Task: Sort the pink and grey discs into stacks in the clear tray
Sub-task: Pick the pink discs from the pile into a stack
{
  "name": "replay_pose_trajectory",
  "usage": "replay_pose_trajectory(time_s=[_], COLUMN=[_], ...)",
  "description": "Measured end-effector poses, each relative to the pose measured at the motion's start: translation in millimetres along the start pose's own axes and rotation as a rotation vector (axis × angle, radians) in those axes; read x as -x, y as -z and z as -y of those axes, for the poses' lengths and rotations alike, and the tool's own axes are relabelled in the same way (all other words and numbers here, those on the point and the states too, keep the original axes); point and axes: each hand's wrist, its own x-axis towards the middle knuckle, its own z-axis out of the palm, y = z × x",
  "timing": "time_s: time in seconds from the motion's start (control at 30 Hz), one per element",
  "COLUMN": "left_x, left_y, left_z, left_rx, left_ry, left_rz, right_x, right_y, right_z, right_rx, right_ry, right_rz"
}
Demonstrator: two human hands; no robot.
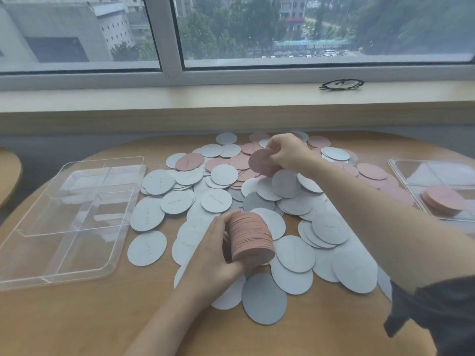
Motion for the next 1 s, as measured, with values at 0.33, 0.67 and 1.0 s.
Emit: replay_pose_trajectory(time_s=[0.33,0.67,1.0], left_x=[-3,-5,-4], left_y=[2,-2,-4], left_z=[-1,8,5], left_rx=[0.077,-0.114,-0.125], left_ry=[-0.008,-0.029,-0.155], left_rz=[0.031,0.082,0.095], right_x=[130,184,190], right_y=[-7,-54,-78], right_z=[1,6,3], right_rx=[-0.594,-0.478,-0.191], right_ry=[0.161,0.187,0.333], right_rz=[-0.152,0.125,-0.058])
